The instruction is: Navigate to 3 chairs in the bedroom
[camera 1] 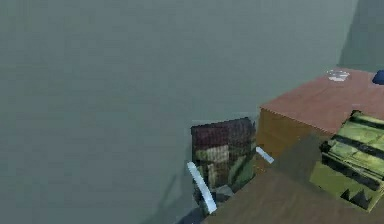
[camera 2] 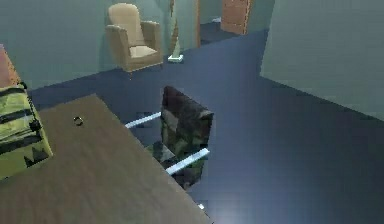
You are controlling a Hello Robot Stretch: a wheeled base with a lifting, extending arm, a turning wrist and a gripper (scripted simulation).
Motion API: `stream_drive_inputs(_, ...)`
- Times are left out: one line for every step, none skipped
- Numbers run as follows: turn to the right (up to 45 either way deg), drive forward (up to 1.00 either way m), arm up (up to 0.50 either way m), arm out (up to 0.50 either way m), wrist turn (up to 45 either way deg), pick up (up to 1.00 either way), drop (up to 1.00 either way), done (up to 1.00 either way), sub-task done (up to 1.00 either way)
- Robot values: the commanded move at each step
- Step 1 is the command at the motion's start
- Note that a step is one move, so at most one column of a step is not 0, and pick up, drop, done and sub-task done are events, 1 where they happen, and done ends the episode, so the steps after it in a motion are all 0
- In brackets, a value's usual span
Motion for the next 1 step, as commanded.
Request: stream_drive_inputs(15.0,0.0,0.0,0.0,0.0,0.0,0.0,0.0,0.0)
